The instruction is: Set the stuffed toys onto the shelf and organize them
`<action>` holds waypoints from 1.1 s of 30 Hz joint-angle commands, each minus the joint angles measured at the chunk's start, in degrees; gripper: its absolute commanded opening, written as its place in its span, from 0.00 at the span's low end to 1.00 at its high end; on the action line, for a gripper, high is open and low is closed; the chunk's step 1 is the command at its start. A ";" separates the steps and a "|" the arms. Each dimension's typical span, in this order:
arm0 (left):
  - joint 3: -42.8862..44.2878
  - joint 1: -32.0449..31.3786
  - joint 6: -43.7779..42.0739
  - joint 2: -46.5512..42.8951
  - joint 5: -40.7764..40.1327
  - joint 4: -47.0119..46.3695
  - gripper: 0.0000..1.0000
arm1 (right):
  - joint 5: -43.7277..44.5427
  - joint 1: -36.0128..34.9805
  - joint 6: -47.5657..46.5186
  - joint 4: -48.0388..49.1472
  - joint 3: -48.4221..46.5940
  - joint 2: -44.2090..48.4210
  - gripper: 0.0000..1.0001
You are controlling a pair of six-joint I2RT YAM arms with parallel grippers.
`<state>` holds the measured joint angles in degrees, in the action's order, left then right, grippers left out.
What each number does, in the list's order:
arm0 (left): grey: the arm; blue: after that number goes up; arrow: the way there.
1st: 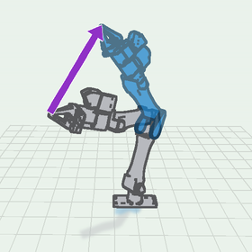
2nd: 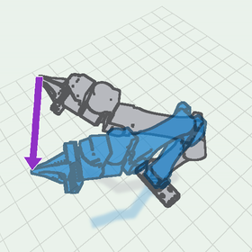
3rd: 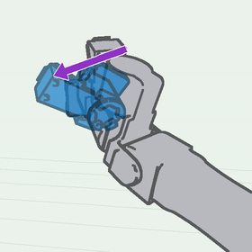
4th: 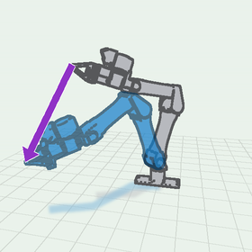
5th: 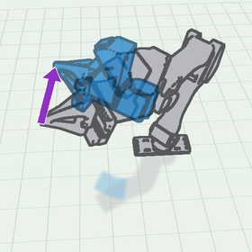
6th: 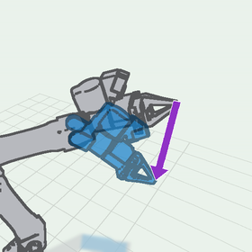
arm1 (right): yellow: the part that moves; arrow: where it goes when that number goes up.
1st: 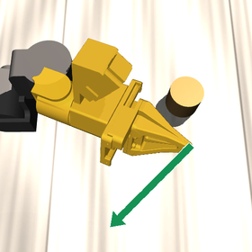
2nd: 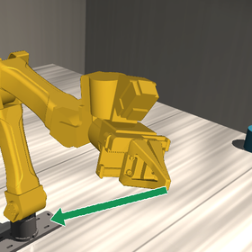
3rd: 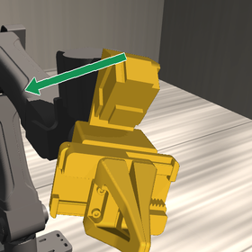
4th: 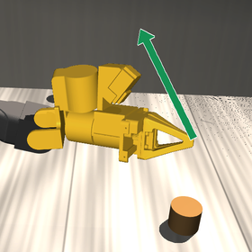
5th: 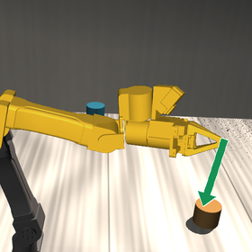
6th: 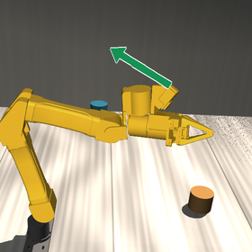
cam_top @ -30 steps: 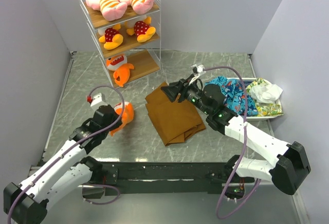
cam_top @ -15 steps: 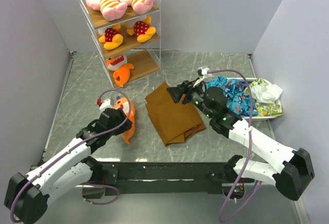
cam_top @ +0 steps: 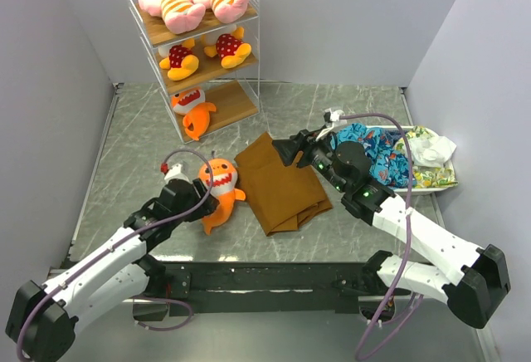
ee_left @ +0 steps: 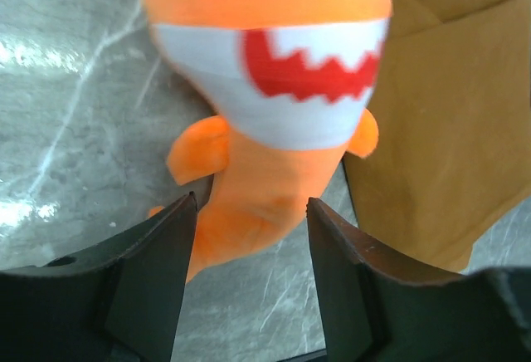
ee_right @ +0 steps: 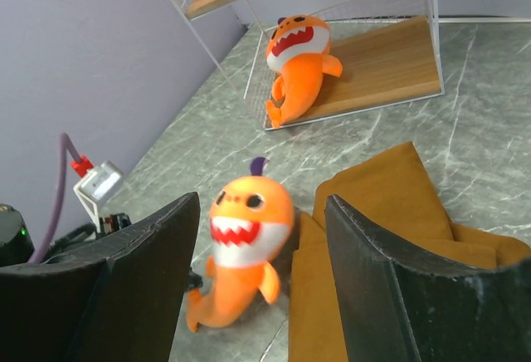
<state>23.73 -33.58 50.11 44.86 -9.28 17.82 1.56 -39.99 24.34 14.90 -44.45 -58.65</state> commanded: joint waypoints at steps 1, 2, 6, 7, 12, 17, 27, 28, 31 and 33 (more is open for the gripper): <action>1.14 -2.01 -1.94 1.88 0.85 -1.57 0.61 | 0.99 -0.09 -0.78 0.49 -0.12 1.70 0.70; 1.76 -3.67 -2.12 2.51 -0.12 -0.87 0.61 | 1.16 -0.09 -0.70 0.66 0.23 1.87 0.70; 4.66 -9.47 -1.51 4.71 -6.62 2.91 0.64 | 1.08 -0.18 0.09 1.54 0.68 1.96 0.70; 5.45 -10.88 -1.16 5.06 -8.02 3.27 0.64 | 0.99 -0.18 0.36 0.93 0.50 1.53 0.70; 9.49 -20.63 -1.15 10.06 -17.76 6.96 0.63 | 1.95 -0.18 0.80 -0.31 -0.03 1.43 0.70; 11.96 -24.86 -2.03 19.02 -24.11 7.14 0.63 | 3.97 -0.09 0.71 0.05 1.12 3.37 0.71; 13.80 -25.66 2.71 30.29 -27.81 7.57 0.32 | 7.05 1.05 0.18 0.04 2.52 6.44 0.73; 13.80 -25.66 3.50 29.50 -28.25 8.01 0.24 | 7.31 1.14 0.18 0.48 2.70 6.71 0.73; 14.76 -25.74 3.60 25.65 -29.39 9.07 0.01 | 7.58 1.49 0.10 0.31 3.14 6.71 0.74; 15.99 -25.74 2.55 23.27 -30.09 10.21 0.01 | 7.58 1.58 0.10 0.22 3.23 6.88 0.74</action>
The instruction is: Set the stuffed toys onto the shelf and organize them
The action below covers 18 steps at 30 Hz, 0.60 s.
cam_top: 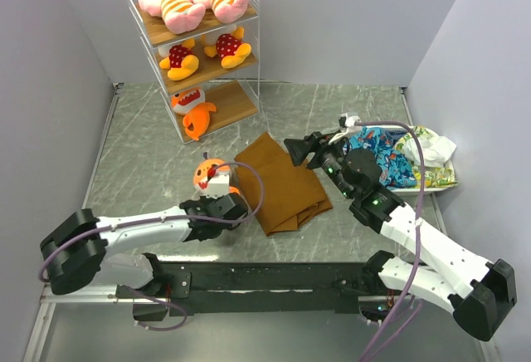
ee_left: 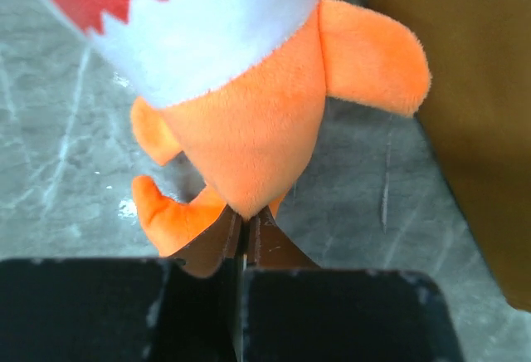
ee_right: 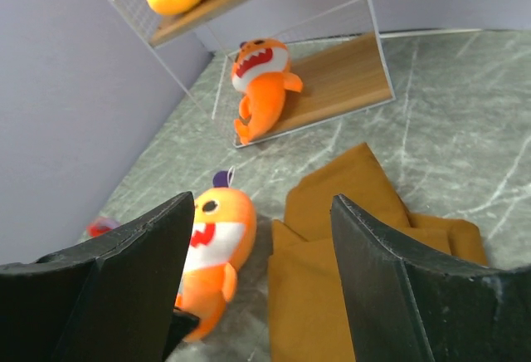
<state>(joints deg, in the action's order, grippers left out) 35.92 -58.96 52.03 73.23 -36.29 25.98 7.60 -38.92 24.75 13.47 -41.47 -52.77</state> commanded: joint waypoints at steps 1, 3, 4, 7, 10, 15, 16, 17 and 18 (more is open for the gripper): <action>5.37 -0.28 -1.47 -7.47 -3.26 2.23 0.01 | 1.55 0.60 -0.49 1.56 0.25 1.18 0.74; 8.18 -0.11 -6.12 -9.33 -4.48 1.19 0.01 | 1.55 0.68 -0.49 1.73 0.43 1.62 0.74; 9.33 0.24 -7.80 -10.29 -4.57 0.83 0.01 | 1.63 0.68 -0.41 1.64 0.52 1.80 0.74; 13.81 3.66 -13.87 -9.87 -1.95 -1.01 0.01 | 1.72 0.77 -0.50 1.73 0.87 2.85 0.75; 17.68 9.02 -18.01 -7.42 2.00 -2.94 0.01 | 1.90 0.86 -0.50 1.21 1.04 3.73 0.75; 23.39 15.54 -21.26 -1.26 6.32 -6.11 0.01 | 4.18 0.95 -1.02 -0.03 0.87 6.53 0.75; 24.01 15.98 -21.53 1.36 7.19 -7.42 0.01 | 4.53 0.86 -1.11 -0.20 1.04 6.98 0.75; 24.72 16.85 -21.71 2.78 7.55 -7.95 0.01 | 5.14 0.86 -1.20 -0.20 1.04 8.11 0.75; 26.64 17.29 -22.06 4.36 8.08 -8.22 0.01 | 5.32 0.95 -1.20 -0.20 1.13 8.56 0.75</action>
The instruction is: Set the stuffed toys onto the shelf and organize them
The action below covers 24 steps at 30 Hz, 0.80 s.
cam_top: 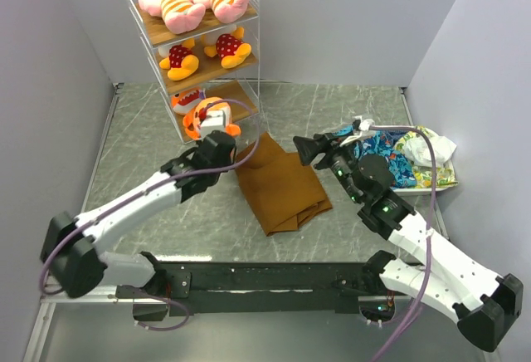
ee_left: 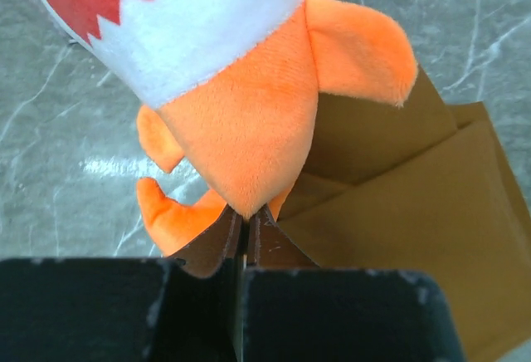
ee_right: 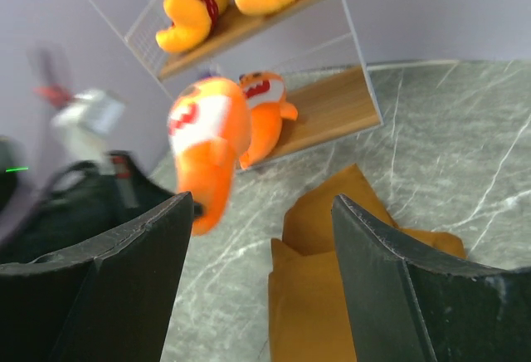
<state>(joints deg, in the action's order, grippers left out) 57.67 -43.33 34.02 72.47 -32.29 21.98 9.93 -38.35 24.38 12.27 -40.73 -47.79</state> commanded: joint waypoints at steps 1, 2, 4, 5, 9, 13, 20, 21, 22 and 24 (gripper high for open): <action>5.95 2.02 -4.31 8.36 4.25 -4.40 0.01 | 3.07 0.29 -0.83 1.09 0.48 4.10 0.75; 7.18 2.63 -4.31 10.05 4.00 -4.40 0.01 | 3.16 0.38 -0.65 1.17 0.56 4.98 0.75; 10.78 3.43 -4.31 14.86 3.73 -4.31 0.01 | 3.16 0.38 -0.56 1.35 0.74 5.77 0.75; 11.93 4.39 -4.31 16.55 3.38 -4.31 0.01 | 3.25 0.38 -0.48 1.35 0.74 6.39 0.75; 20.69 7.11 -4.84 24.90 4.16 -2.82 0.01 | 3.86 0.38 -0.39 1.44 0.83 7.80 0.75; 29.59 9.58 -5.45 34.90 1.98 -0.01 0.01 | 4.22 0.38 -0.56 2.14 1.79 9.29 0.75; 43.91 12.04 -6.77 46.53 0.13 1.93 0.01 | 5.71 0.29 -2.05 3.28 2.41 10.88 0.75; 44.98 12.30 -6.86 48.45 0.13 2.02 0.01 | 5.71 0.38 -2.32 3.20 2.32 10.96 0.75; 45.86 12.74 -6.86 49.34 -0.22 2.02 0.01 | 5.80 0.38 -2.67 3.02 1.97 10.96 0.75; 48.06 13.18 -7.30 51.44 -0.23 1.67 0.01 | 6.41 0.38 -3.11 2.85 1.79 11.14 0.75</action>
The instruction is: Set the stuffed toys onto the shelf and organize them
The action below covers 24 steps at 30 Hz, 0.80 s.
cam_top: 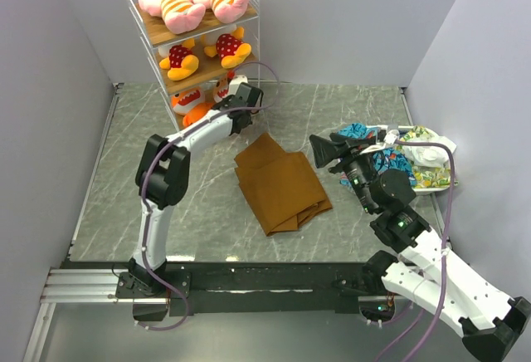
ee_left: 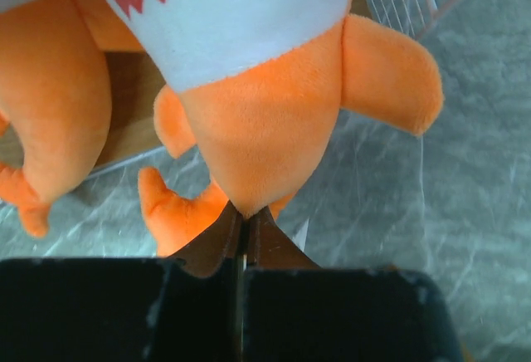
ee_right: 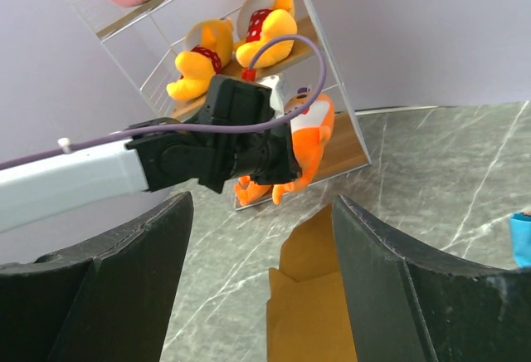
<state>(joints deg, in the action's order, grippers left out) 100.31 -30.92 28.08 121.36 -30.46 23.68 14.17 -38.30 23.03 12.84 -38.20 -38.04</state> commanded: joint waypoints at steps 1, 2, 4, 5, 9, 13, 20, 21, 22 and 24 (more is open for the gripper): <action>6.12 1.03 -1.62 3.26 -2.06 -0.47 0.01 | 2.52 0.34 -1.84 2.28 -0.83 1.48 0.75; 7.52 1.29 -1.71 3.88 -2.06 -0.39 0.01 | 2.79 0.34 -1.93 2.36 -0.83 1.91 0.75; 9.02 1.73 -1.62 5.90 -2.41 -0.13 0.01 | 2.70 0.25 -1.93 3.15 -0.39 2.36 0.75; 10.33 1.82 -1.62 6.51 -2.85 0.39 0.01 | 2.70 0.33 -1.85 3.33 -0.21 2.79 0.75; 11.22 2.44 -1.18 8.62 -3.64 -0.65 0.01 | 2.61 0.34 -2.37 3.86 0.05 3.67 0.75; 12.54 2.88 -1.53 10.47 -3.21 -1.09 0.01 | 3.40 0.34 -2.98 3.51 -0.04 4.64 0.75; 14.38 3.05 -2.59 12.14 -3.03 -2.33 0.18 | 4.63 0.34 -3.51 2.72 0.93 6.75 0.75; 14.47 2.97 -2.41 12.15 -2.85 -2.06 0.24 | 5.07 0.25 -3.60 2.02 0.67 6.75 0.75; 14.21 3.05 -2.24 12.06 -2.85 -2.06 0.27 | 5.51 0.33 -3.60 1.14 0.32 7.01 0.75; 13.68 3.06 -2.06 11.71 -2.85 -2.76 0.34 | 5.95 0.33 -3.43 0.17 -0.21 7.80 0.75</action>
<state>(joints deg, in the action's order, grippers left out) 111.90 -29.10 26.37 132.84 -33.52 22.98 17.80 -38.30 20.43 13.54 -37.67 -32.27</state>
